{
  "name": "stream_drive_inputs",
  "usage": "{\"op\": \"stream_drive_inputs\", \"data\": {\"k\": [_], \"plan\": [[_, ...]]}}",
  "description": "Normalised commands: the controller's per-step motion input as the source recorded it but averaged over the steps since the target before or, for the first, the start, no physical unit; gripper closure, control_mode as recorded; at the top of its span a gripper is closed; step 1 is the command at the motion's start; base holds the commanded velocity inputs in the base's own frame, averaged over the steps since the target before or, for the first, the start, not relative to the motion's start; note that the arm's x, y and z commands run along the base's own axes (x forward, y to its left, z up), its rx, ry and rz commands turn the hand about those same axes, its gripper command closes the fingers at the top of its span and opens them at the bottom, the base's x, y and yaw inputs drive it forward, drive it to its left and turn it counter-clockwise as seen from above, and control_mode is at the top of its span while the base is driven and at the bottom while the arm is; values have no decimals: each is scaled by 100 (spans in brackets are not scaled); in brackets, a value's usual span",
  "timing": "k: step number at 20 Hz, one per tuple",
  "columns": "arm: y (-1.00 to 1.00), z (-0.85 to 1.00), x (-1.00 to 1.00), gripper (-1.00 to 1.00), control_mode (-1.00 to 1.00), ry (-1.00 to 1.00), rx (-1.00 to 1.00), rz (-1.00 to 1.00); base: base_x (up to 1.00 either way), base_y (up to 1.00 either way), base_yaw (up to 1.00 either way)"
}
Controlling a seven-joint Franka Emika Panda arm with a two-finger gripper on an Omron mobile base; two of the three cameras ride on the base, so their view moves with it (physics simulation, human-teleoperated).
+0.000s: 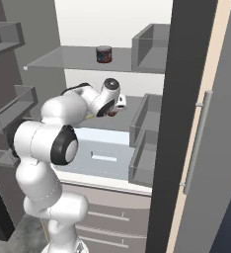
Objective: Pick the egg and butter from the fridge and place them by the bowl for mixing.
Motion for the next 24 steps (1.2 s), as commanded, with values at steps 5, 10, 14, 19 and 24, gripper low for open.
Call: {"op": "stream_drive_inputs", "data": {"k": [5,10,14,19,24], "plan": [[1,-16,26,-100,-100,0,-3,1,0,0,0],[2,-16,32,-100,-100,0,0,0,0,0,0],[1,-15,39,-100,-100,0,0,0,0,0,0],[0,-15,38,-100,-100,0,0,0,0,0,0],[0,-20,19,-100,-100,0,0,0,0,0,0]]}}
